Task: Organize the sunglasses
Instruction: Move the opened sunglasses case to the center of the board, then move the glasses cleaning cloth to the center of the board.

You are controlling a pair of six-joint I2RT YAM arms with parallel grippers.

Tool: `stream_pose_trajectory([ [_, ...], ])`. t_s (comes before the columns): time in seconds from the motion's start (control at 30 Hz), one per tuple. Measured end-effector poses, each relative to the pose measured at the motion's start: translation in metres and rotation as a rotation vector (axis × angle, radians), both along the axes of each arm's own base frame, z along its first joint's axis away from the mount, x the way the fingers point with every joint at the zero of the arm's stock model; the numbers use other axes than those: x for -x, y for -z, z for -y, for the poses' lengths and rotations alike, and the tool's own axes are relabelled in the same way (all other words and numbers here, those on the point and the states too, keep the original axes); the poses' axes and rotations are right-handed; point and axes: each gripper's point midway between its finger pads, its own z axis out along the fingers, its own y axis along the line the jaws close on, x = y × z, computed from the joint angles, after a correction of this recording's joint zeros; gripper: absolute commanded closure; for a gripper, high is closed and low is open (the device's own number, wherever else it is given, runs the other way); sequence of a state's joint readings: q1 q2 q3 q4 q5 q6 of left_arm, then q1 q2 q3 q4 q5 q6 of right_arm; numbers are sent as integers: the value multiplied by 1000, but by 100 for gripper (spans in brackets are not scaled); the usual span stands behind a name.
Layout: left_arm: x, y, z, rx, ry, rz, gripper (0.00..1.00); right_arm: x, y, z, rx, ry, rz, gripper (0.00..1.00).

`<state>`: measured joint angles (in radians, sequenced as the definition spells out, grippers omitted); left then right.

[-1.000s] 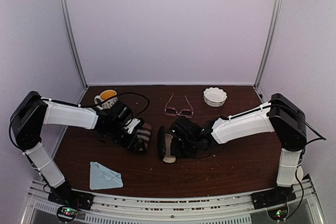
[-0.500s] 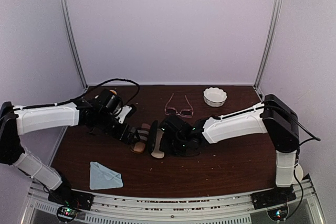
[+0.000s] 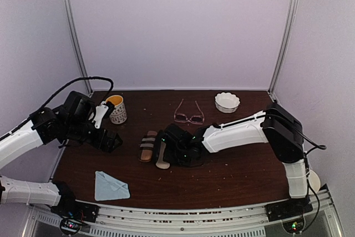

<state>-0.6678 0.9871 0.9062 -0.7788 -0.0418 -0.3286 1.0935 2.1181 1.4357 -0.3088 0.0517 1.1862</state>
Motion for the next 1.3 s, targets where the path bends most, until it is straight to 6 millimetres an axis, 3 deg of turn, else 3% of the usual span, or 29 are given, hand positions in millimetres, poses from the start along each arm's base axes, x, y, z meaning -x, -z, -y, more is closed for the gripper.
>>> stream_pose_trajectory([
  [0.13, 4, 0, -12, -23, -28, 14, 2, 0, 0, -3, 3, 2, 1, 89],
  [0.5, 1, 8, -15, -63, -46, 3, 2, 5, -4, -9, 7, -10, -1, 80],
  [0.7, 0, 8, -16, -65, -48, 3, 2, 4, -4, -6, 30, -17, 12, 60],
  [0.93, 0, 8, -16, -67, -50, 4, 2, 3, -9, -1, 49, -29, 42, 51],
  [1.03, 0, 9, -16, -69, -50, 4, 2, 3, -21, 6, 56, -35, 71, 50],
  [1.3, -1, 9, -16, -71, -51, 3, 2, 0, -81, 26, 48, -51, 199, 43],
])
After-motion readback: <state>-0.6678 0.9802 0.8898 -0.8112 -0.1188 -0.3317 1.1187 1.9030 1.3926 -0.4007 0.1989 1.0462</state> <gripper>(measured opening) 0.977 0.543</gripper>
